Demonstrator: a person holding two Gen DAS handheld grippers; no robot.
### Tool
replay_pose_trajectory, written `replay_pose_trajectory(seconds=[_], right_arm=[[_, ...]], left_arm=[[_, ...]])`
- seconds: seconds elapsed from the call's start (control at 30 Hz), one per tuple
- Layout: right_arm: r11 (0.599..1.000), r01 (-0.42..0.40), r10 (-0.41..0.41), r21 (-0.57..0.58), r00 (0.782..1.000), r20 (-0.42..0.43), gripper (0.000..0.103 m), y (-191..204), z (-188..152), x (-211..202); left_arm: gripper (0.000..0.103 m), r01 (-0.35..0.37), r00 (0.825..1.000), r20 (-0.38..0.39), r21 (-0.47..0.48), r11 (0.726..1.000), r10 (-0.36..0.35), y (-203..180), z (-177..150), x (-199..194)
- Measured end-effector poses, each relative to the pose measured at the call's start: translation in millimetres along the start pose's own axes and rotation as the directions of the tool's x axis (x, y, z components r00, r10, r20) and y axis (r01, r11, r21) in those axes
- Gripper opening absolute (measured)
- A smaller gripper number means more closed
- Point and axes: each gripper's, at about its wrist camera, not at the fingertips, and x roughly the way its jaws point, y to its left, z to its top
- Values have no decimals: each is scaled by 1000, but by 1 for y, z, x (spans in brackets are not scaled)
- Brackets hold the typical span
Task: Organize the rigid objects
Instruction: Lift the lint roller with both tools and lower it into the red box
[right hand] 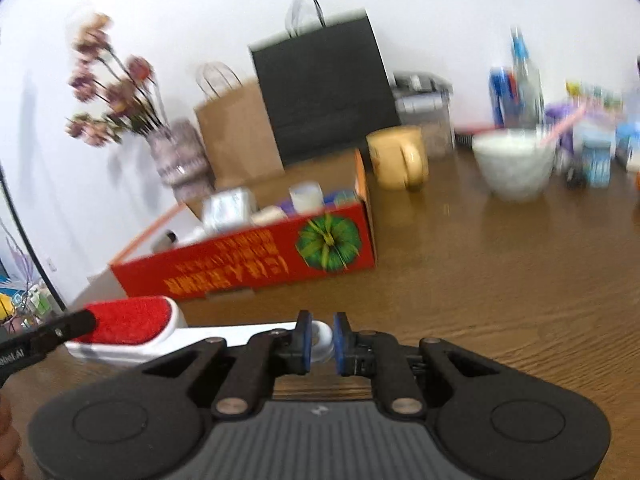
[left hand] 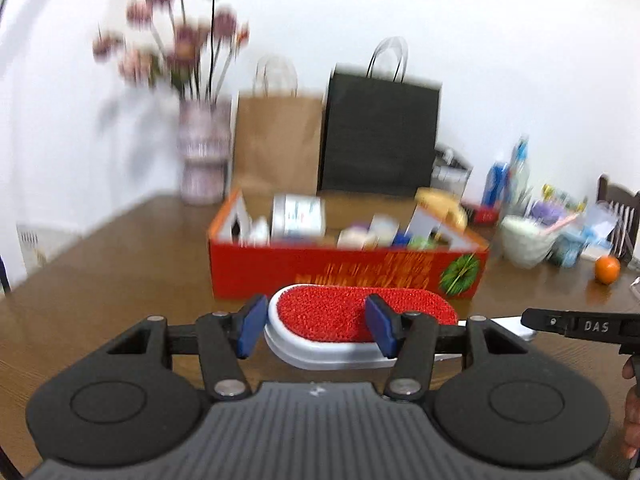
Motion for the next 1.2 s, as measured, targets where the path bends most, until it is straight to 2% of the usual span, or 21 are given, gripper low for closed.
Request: replay_pose_trajectory(seconds=[0.1,0.27,0.4,0.6,0.77,0.9,1.03,1.2], right_arm=[[1000,-6,8,-16,993,118,12,6,-9,-41],[998,-5,22,-65,963,270,12,26,-35,-111],[996,-23,49,-91,954,296,12,35,-46,-142],[995,-42,67,-88,949,309,12,41,-56,-162],[996,-54,76,-74,939,334,12,40,-55,-172],[995,-42,69,-86,940,334,12,42,-46,-164],[994,-38,72,-105,935,347,12,43,-24,-146],[993,-62,94,-101,931,352,12,37,20,-108]], left_arm=[[55,16,996,90,-9,1000,-15,-5,-7,-43],[55,0,976,218,-33,999,7,-14,-29,-110],[55,-14,973,231,-19,1000,18,-14,-36,-145],[55,-25,967,251,-23,999,30,-13,-45,-174],[55,-17,961,277,-13,1000,20,-14,-42,-182],[55,-18,958,286,-25,1000,25,-15,-36,-173],[55,2,958,287,-27,1000,6,-9,-21,-152],[55,19,960,280,-19,1000,-13,-2,15,-108]])
